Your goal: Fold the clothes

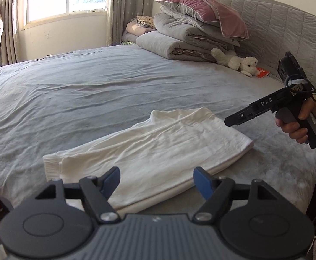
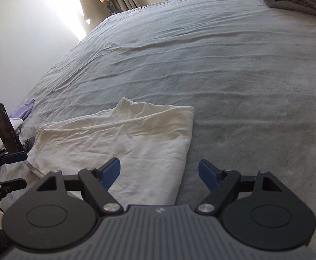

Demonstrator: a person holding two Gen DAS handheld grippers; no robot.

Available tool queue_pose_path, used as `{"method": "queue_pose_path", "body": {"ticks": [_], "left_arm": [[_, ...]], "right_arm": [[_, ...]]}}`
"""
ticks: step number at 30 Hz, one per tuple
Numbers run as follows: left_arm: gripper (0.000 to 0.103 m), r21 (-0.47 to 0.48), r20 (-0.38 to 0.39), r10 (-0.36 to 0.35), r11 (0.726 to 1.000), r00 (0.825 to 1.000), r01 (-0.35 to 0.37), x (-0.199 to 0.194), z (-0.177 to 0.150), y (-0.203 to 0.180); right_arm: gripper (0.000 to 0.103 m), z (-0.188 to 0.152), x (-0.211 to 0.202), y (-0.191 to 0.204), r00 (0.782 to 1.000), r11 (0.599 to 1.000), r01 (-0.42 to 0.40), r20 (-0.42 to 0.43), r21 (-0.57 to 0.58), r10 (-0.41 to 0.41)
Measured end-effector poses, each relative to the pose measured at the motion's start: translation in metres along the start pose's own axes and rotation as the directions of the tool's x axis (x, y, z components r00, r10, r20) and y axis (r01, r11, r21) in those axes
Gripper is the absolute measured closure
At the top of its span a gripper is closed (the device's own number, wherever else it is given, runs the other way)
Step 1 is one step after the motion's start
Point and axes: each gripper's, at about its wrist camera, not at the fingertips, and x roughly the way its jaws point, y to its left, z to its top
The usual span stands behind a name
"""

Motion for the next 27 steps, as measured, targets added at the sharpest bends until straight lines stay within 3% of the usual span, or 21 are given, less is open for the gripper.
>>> {"method": "queue_pose_path", "body": {"ticks": [8,12,15,20,21,22,23,27], "left_arm": [[0.027,0.098,0.035,-0.058,0.994,0.998,0.054,0.037,0.007,-0.050],[0.027,0.138,0.021,-0.080,0.987,0.997,0.077,0.056,0.007,-0.070],[0.028,0.171,0.013,-0.096,0.981,0.995,0.093,0.067,0.006,-0.083],[0.028,0.234,0.003,-0.121,0.965,0.993,0.117,0.085,0.006,-0.107],[0.028,0.247,0.001,-0.123,0.962,0.992,0.119,0.088,0.006,-0.111],[0.029,0.264,0.000,-0.125,0.957,0.992,0.121,0.091,0.006,-0.116],[0.029,0.276,-0.001,-0.126,0.953,0.992,0.122,0.094,0.007,-0.120],[0.033,0.329,-0.001,-0.114,0.938,0.993,0.108,0.104,0.009,-0.136]], "right_arm": [[0.023,-0.006,-0.007,-0.021,0.988,0.985,-0.112,-0.088,0.130,0.124],[0.031,-0.012,-0.011,-0.031,0.975,0.966,-0.170,-0.108,0.195,0.193],[0.040,-0.017,-0.012,-0.038,0.963,0.949,-0.205,-0.124,0.239,0.239],[0.057,-0.020,-0.012,-0.045,0.960,0.939,-0.205,-0.131,0.277,0.248],[0.067,-0.021,-0.012,-0.047,0.960,0.937,-0.202,-0.133,0.284,0.247],[0.083,-0.021,-0.011,-0.049,0.959,0.935,-0.196,-0.139,0.297,0.246],[0.091,-0.021,-0.009,-0.052,0.956,0.930,-0.192,-0.152,0.314,0.249],[0.093,-0.021,-0.009,-0.064,0.944,0.897,-0.221,-0.149,0.382,0.296]]}}
